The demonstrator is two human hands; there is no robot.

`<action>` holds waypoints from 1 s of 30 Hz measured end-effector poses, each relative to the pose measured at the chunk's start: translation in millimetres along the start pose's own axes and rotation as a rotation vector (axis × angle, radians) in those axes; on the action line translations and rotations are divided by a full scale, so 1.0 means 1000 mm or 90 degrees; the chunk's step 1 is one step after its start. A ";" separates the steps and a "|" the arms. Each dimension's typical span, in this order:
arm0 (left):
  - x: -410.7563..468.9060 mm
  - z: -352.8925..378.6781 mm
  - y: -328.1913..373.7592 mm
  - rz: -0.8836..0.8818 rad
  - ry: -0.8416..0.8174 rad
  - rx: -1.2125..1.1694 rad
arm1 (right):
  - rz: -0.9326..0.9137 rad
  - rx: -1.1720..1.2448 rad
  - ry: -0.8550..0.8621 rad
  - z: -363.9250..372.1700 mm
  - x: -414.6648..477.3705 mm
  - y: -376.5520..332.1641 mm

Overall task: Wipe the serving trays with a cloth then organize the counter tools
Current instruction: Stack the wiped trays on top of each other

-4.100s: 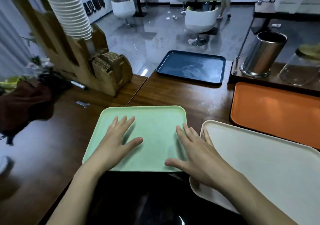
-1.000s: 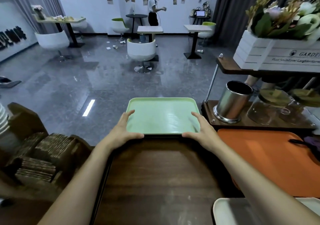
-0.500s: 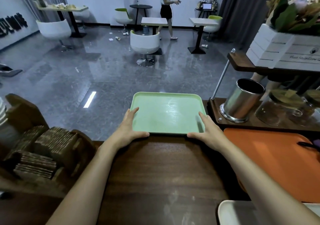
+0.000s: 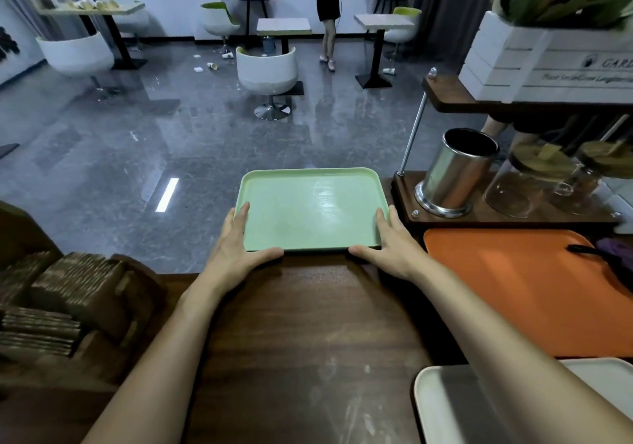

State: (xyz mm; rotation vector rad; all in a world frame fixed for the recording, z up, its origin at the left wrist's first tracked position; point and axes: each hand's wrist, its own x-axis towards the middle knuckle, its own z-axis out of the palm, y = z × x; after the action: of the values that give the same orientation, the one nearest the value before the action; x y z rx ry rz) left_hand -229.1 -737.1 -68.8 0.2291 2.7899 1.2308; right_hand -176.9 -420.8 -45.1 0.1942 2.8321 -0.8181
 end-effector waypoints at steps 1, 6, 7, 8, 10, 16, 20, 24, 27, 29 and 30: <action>0.000 0.000 0.001 -0.002 -0.001 0.006 | -0.001 0.005 0.001 0.000 -0.002 -0.001; -0.005 -0.004 -0.001 -0.006 -0.026 -0.003 | -0.030 0.031 0.048 -0.003 -0.021 -0.003; -0.007 -0.003 0.000 -0.003 -0.023 0.015 | -0.045 0.032 0.057 -0.003 -0.028 -0.001; -0.013 -0.001 0.004 0.002 -0.014 0.047 | -0.063 0.035 0.063 -0.003 -0.035 0.001; -0.027 0.005 0.014 0.013 -0.008 0.103 | -0.096 0.052 0.064 -0.005 -0.052 0.007; -0.097 0.040 0.062 0.050 -0.070 0.079 | -0.162 0.113 0.073 -0.024 -0.117 0.030; -0.166 0.080 0.097 0.064 -0.122 0.037 | -0.177 0.083 0.067 -0.034 -0.176 0.055; -0.238 0.122 0.134 0.059 -0.155 0.008 | -0.154 0.040 0.034 -0.042 -0.239 0.095; -0.278 0.147 0.157 0.056 -0.157 0.027 | -0.138 0.044 0.035 -0.047 -0.288 0.131; -0.300 0.159 0.167 0.056 -0.153 0.050 | -0.125 0.053 0.031 -0.051 -0.317 0.157; -0.311 0.165 0.170 0.057 -0.152 0.057 | -0.114 0.053 0.033 -0.052 -0.330 0.170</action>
State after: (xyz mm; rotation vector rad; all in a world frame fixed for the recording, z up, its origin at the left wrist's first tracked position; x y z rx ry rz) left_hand 117.1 -557.4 -49.2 0.4778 2.6541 1.0194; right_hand 166.9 -274.4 -18.0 -0.0286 2.8974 -0.9816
